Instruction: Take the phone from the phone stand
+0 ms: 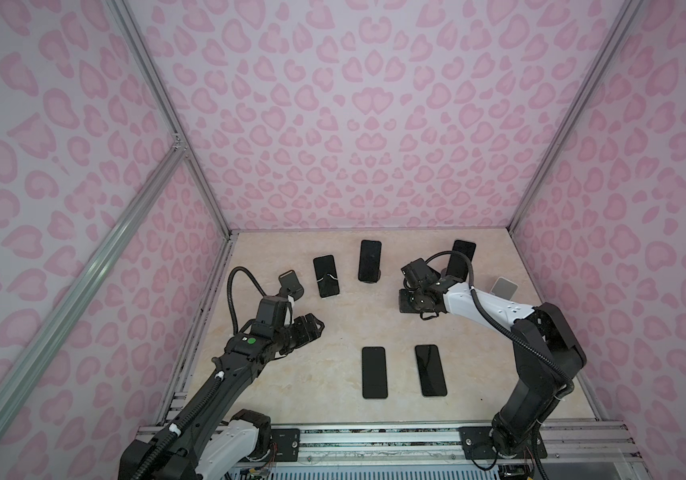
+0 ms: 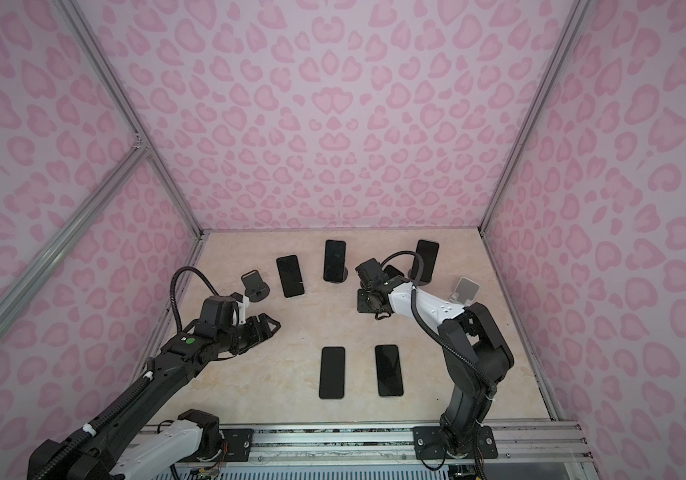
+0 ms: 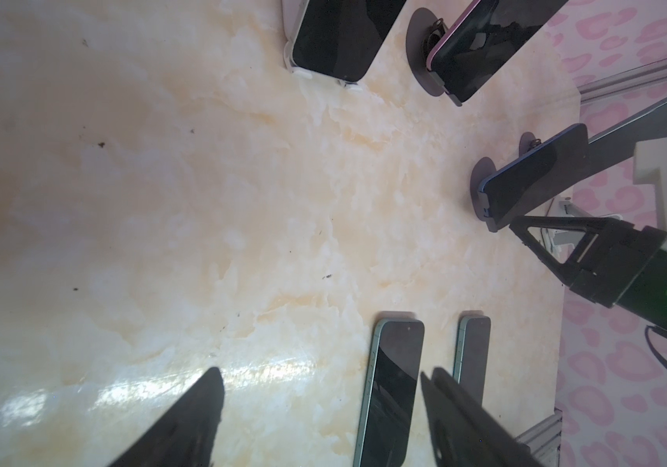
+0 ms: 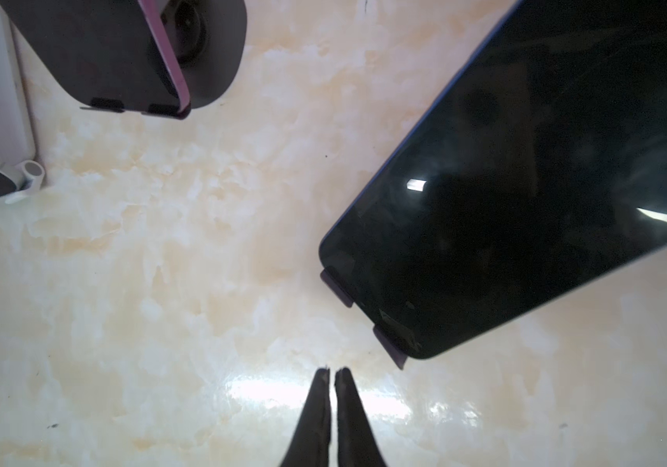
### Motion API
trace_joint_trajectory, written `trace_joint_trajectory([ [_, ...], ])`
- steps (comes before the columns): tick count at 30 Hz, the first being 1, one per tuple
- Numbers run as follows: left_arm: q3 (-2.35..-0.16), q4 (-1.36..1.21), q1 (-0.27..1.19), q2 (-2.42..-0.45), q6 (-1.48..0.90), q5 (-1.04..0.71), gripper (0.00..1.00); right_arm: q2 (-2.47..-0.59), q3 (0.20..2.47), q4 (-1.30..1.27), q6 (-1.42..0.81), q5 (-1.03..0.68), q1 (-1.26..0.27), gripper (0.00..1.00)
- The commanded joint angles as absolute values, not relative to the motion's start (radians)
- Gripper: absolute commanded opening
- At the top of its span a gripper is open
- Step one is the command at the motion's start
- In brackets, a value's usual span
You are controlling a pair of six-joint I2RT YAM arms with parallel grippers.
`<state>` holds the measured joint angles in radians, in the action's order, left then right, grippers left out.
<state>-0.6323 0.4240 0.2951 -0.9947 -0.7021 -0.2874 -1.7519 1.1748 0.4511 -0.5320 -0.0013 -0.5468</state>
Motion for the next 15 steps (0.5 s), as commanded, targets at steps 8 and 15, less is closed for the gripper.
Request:
trace_joint_trajectory([
  [8, -0.637, 0.418, 0.299, -0.992, -0.684, -0.301, 0.81, -1.783, 1.166, 0.419, -0.546, 0.008, -0.547, 0.11],
  [15, -0.619, 0.411, 0.303, -0.981, -0.693, -0.3, 0.81, -1.802, 1.189, 0.455, -0.522, 0.036, -0.545, 0.11],
])
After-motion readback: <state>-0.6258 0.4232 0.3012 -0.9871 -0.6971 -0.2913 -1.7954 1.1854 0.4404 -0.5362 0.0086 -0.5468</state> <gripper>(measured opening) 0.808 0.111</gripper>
